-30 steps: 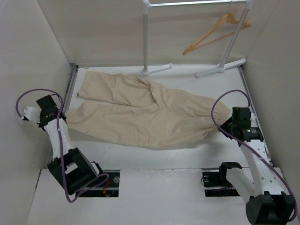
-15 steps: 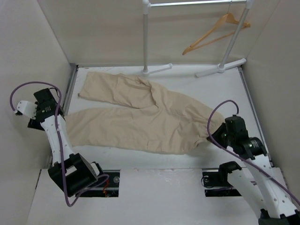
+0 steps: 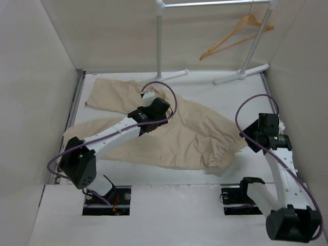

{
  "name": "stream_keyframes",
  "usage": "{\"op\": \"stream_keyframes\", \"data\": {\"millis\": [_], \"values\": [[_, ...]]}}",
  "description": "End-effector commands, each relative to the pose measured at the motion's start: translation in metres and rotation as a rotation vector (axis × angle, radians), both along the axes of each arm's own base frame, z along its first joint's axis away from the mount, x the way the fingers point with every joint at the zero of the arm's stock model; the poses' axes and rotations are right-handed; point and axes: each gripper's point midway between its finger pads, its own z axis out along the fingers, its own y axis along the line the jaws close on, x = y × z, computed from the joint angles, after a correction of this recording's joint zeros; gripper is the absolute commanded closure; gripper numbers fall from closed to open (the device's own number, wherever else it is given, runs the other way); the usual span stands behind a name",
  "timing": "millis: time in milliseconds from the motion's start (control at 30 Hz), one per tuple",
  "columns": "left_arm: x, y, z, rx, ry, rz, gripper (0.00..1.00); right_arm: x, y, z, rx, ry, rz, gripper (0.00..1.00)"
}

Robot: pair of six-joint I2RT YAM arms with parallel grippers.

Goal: Place the trousers on the hanger
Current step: Flatten out the trousers at the center of the board.

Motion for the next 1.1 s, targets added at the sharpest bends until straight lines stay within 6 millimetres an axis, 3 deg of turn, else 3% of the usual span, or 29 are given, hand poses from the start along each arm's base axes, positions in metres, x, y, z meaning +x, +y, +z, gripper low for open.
{"op": "stream_keyframes", "data": {"millis": [0,100,267,367,500,533,633,700,767,967,1067], "values": [[-0.007,-0.027,-0.005,-0.044,0.003,-0.058,0.43,0.027,-0.040,-0.010,-0.054,-0.036,-0.112,0.38],[-0.020,-0.029,-0.036,-0.039,0.066,-0.098,0.43,0.034,-0.063,-0.026,-0.061,-0.004,-0.206,0.38],[-0.049,0.011,-0.077,-0.028,0.146,-0.035,0.45,0.052,-0.088,-0.059,-0.068,0.098,-0.297,0.37],[-0.068,0.041,-0.097,-0.047,0.196,0.028,0.45,0.057,-0.088,-0.085,-0.029,0.163,-0.314,0.39],[-0.092,0.077,-0.121,-0.072,0.259,0.113,0.47,0.063,-0.081,-0.104,0.018,0.181,-0.326,0.45],[-0.098,0.085,-0.126,-0.079,0.274,0.130,0.48,0.065,-0.080,-0.106,0.029,0.180,-0.324,0.49],[-0.112,0.105,-0.139,-0.099,0.315,0.187,0.50,0.078,-0.080,-0.109,0.046,0.158,-0.325,0.78],[-0.123,0.118,-0.146,-0.100,0.340,0.223,0.51,0.088,-0.084,-0.100,0.040,0.118,-0.329,0.94],[-0.132,0.130,-0.151,-0.097,0.357,0.256,0.52,0.106,-0.091,-0.074,0.009,0.030,-0.333,0.98],[-0.152,0.141,-0.150,-0.125,0.385,0.293,0.54,0.163,-0.114,0.059,-0.080,-0.322,-0.329,0.99],[-0.161,0.136,-0.148,-0.153,0.403,0.289,0.54,0.179,-0.123,0.075,-0.083,-0.336,-0.332,0.98]]}}
